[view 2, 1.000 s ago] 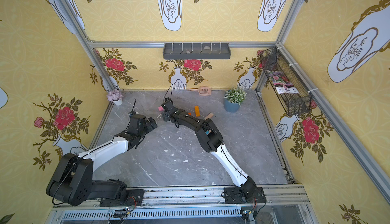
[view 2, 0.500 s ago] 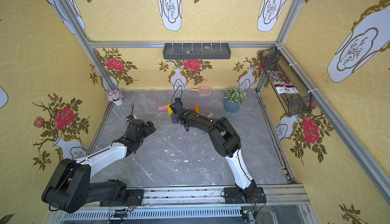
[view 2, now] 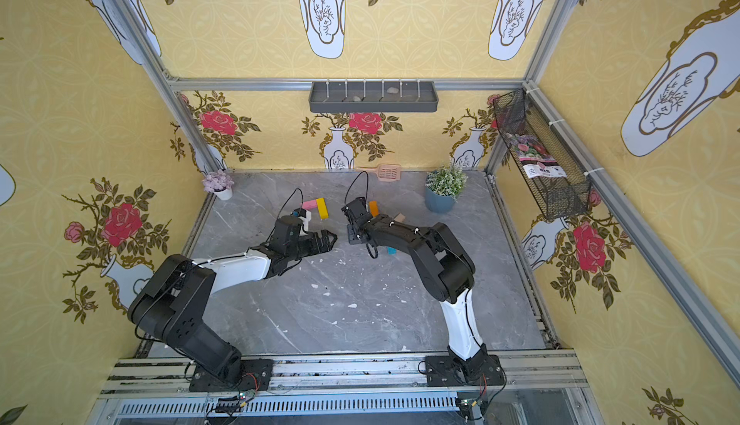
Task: Assemble a giraffe with building blocks
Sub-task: Assemble the building block at the center of the board.
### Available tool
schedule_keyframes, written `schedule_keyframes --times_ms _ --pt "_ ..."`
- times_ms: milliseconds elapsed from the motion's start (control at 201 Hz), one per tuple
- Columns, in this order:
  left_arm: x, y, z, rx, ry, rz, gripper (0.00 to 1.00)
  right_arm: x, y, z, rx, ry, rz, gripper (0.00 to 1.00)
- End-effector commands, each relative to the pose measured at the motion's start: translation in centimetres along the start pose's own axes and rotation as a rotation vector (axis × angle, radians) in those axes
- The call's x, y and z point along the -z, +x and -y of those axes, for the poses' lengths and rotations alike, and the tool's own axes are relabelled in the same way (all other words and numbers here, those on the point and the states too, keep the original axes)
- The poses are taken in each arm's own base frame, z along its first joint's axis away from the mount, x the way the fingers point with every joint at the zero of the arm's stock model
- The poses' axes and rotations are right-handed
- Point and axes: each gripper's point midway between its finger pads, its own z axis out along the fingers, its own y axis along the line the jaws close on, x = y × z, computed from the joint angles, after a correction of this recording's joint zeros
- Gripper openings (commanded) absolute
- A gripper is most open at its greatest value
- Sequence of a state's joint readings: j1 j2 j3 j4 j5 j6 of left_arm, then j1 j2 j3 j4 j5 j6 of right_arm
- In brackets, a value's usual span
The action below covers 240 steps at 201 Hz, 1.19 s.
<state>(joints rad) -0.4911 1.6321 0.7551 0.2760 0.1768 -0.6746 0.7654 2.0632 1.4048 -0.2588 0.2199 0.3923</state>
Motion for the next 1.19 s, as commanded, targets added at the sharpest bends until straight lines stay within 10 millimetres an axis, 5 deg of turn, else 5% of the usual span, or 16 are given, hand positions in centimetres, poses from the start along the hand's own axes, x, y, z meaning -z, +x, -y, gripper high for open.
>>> schedule_keyframes --times_ms 0,279,538,637,896,1190 --pt "0.1 0.0 0.6 -0.038 0.029 -0.012 0.99 -0.8 -0.1 -0.5 -0.002 -0.016 -0.002 0.62" --pt "1.3 -1.1 -2.1 -0.034 -0.152 0.037 0.99 -2.9 0.3 -0.2 0.029 0.029 -0.014 0.6" --pt "4.5 -2.7 -6.0 0.039 -0.342 0.146 0.99 -3.0 0.2 -0.5 0.051 0.035 -0.017 0.2" --pt "5.4 -3.2 -6.8 0.055 -0.366 0.177 0.99 -2.0 0.6 -0.8 0.078 0.033 -0.013 0.16" --pt "7.3 -3.8 -7.9 0.083 -0.423 0.24 0.99 0.5 3.3 -4.9 0.137 -0.11 -0.044 0.13" --pt "8.0 -4.4 -9.1 0.107 -0.45 0.263 0.99 -0.9 2.8 -9.1 0.074 -0.116 -0.06 0.13"
